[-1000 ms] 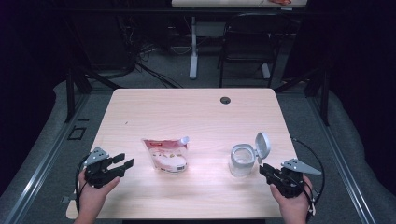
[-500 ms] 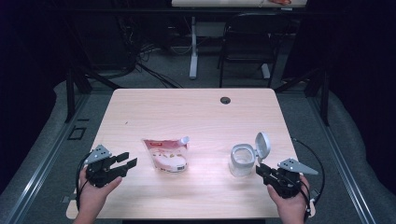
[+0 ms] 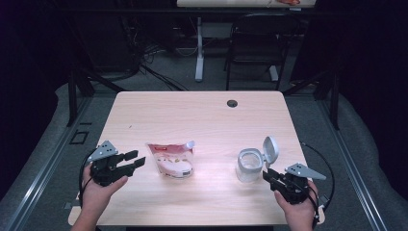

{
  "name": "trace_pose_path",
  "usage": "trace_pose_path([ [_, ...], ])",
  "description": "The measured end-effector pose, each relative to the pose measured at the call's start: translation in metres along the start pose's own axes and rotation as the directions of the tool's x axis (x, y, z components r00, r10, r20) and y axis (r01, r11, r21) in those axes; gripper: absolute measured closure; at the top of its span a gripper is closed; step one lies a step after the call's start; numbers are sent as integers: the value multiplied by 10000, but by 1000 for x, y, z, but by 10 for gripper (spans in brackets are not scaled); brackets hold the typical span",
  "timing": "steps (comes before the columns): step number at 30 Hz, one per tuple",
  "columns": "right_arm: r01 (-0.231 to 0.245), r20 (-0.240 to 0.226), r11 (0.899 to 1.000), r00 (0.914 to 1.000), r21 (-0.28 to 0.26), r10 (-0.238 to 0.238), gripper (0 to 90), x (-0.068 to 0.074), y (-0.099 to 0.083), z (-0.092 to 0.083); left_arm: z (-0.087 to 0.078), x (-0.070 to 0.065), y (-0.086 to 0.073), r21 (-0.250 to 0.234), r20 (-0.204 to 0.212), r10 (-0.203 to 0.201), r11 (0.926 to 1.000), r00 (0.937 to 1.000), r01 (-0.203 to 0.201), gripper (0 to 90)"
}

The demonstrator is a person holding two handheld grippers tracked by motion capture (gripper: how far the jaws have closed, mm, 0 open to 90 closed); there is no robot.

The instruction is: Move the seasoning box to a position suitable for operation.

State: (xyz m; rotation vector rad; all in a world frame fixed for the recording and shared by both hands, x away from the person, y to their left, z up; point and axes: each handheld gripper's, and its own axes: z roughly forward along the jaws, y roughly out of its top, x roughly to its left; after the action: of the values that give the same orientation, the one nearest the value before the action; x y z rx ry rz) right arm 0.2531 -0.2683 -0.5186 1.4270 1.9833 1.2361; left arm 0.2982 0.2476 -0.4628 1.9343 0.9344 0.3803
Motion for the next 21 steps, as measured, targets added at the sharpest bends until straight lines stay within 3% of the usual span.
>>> trace_pose_path([
  [15,-50,-75,10000,10000,-20,50,693,2,1,1,15,-8,32,252,349,260,9993,9991,-269,606],
  [21,75,-163,9999,9998,-156,-78,637,7,5,0,19,-6,41,623,677,81,9980,9977,-123,603],
])
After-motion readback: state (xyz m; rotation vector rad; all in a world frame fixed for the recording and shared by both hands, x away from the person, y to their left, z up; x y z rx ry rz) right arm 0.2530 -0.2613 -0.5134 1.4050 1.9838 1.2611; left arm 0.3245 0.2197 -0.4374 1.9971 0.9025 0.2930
